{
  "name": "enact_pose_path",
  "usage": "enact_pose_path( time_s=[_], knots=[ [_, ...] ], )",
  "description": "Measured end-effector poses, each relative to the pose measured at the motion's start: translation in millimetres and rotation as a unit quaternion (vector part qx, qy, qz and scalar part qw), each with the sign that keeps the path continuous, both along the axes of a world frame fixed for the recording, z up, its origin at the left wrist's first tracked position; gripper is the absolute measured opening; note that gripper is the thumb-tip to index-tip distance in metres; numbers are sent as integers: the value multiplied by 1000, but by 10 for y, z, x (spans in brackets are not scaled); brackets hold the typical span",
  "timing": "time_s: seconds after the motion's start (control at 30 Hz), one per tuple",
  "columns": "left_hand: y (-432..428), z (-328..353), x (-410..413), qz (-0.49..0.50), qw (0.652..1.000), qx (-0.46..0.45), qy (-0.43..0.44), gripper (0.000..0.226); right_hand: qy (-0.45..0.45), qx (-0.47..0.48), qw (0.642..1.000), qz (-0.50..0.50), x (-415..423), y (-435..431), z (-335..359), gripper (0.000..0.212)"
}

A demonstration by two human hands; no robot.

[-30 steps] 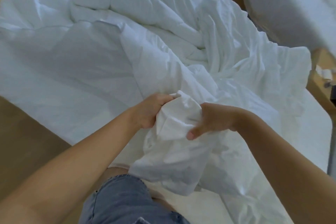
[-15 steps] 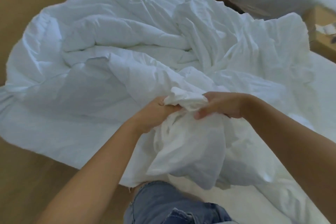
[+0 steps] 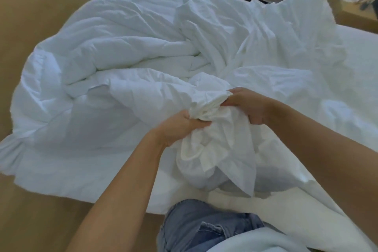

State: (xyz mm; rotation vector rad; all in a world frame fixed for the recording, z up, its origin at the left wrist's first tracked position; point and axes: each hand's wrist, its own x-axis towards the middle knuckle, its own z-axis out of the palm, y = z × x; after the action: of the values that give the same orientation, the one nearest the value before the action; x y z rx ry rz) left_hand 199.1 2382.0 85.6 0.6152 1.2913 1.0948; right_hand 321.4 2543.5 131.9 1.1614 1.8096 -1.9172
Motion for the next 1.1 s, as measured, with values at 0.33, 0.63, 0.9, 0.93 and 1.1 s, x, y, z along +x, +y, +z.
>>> enact_pose_path(
  time_s=[0.33,0.63,0.9,0.93,1.1],
  knots=[
    [-161,-67,177,100,958,53,-263,25,-60,102,981,153,-18,-98,84,8],
    [-150,-63,168,68,997,-12,-22,37,-40,-102,993,52,180,-98,-53,39],
    [-199,-95,191,102,980,53,-161,35,-145,-52,952,264,68,-118,147,36],
    [-205,-95,204,122,970,57,-202,35,-149,-47,953,259,32,-127,163,30],
    [-348,-70,285,105,954,21,-279,31,-98,162,960,207,-43,-219,189,7]
  ],
)
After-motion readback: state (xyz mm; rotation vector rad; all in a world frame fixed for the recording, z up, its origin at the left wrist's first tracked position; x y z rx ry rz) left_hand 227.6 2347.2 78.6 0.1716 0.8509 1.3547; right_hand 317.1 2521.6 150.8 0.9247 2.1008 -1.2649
